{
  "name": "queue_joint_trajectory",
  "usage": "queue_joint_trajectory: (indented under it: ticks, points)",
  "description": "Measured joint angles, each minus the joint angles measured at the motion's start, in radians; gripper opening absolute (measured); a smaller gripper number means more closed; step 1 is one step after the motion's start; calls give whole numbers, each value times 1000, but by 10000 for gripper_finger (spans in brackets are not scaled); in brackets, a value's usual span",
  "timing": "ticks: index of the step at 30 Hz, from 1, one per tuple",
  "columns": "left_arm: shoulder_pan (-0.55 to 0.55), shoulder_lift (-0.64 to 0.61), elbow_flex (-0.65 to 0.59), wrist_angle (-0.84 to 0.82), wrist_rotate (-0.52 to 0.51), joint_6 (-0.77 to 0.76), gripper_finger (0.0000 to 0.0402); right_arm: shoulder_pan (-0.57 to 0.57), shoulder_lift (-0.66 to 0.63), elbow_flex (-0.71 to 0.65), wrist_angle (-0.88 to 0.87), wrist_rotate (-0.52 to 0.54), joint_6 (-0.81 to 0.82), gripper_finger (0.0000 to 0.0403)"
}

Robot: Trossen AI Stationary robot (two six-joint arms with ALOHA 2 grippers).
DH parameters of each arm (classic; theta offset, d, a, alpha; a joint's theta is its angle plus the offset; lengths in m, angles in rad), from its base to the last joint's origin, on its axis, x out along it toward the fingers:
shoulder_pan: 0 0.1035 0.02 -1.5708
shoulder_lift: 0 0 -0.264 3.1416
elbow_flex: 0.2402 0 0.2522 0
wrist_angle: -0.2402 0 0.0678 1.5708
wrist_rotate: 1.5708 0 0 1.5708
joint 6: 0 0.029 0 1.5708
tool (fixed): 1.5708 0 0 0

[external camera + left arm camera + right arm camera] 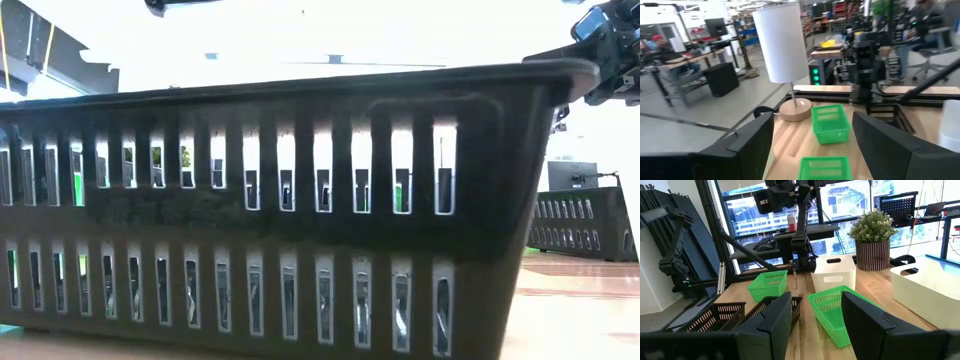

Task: Stack baskets by color
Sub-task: Stack the middle green bin on the bottom left green bin

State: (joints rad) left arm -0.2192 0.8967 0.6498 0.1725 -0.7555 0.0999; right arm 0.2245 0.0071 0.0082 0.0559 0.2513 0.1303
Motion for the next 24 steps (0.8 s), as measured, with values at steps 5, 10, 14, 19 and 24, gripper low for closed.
queue_joint_trajectory:
  ticks: [5, 10, 14, 19, 24]
  points:
    - [52, 125, 108, -51, 0, -5, 259, 0, 0, 0, 0, 0, 0, 161]
    - [96, 244, 175, -56, 19, -38, 259, 0, 0, 0, 0, 0, 0, 161]
    - [124, 341, 209, -56, 20, -59, 259, 0, 0, 0, 0, 0, 0, 161]
    - [149, 457, 235, -56, 84, -138, 259, 0, 0, 0, 0, 0, 0, 161]
    - [155, 555, 243, -54, 153, -220, 259, 0, 0, 0, 0, 0, 0, 161]
